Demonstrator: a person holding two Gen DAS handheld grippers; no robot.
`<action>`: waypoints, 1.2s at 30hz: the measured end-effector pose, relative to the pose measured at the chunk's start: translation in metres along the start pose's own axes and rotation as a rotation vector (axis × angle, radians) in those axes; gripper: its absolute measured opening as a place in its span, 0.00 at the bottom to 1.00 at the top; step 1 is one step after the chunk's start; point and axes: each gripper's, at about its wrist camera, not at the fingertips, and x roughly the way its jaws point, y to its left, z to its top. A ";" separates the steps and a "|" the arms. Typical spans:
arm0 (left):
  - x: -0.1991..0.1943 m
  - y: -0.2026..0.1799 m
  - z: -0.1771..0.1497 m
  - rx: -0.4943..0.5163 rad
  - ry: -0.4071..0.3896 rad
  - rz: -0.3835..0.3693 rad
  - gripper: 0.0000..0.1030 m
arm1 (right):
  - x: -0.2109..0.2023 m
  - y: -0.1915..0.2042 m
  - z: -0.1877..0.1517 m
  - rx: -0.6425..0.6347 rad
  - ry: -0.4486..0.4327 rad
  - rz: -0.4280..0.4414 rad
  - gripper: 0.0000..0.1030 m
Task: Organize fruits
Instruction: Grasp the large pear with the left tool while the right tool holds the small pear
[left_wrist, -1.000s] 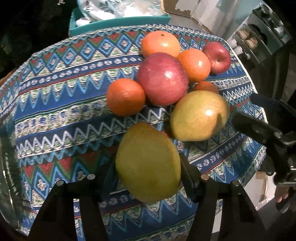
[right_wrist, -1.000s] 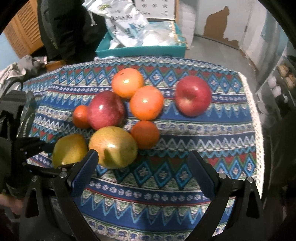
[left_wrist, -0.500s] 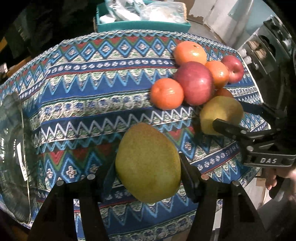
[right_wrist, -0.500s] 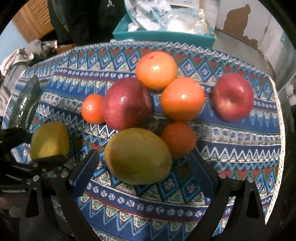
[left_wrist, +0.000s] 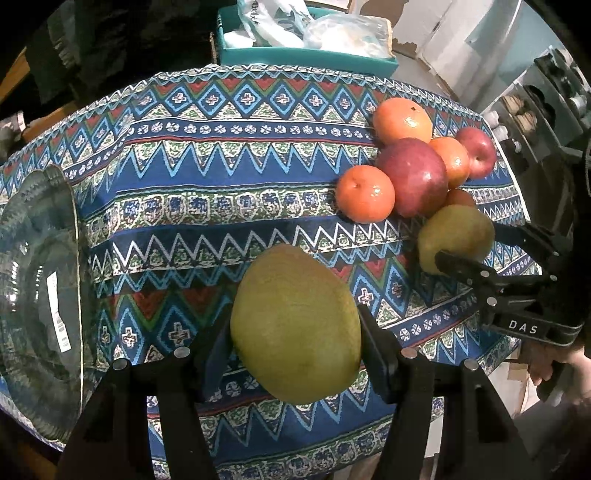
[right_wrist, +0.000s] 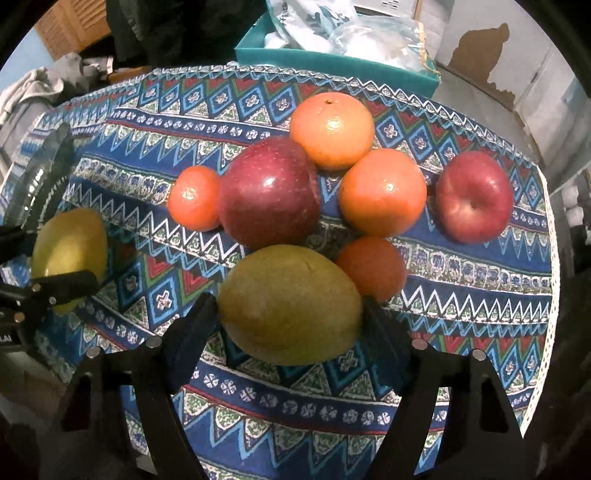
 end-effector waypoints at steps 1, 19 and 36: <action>0.000 0.000 0.000 -0.002 0.000 -0.001 0.63 | 0.001 -0.001 0.000 0.006 -0.001 0.003 0.77; -0.026 0.006 -0.005 0.002 -0.042 -0.002 0.63 | -0.004 0.014 -0.005 -0.025 -0.025 -0.030 0.74; -0.075 0.004 -0.010 0.047 -0.158 0.031 0.63 | -0.064 0.019 -0.001 0.004 -0.188 -0.050 0.74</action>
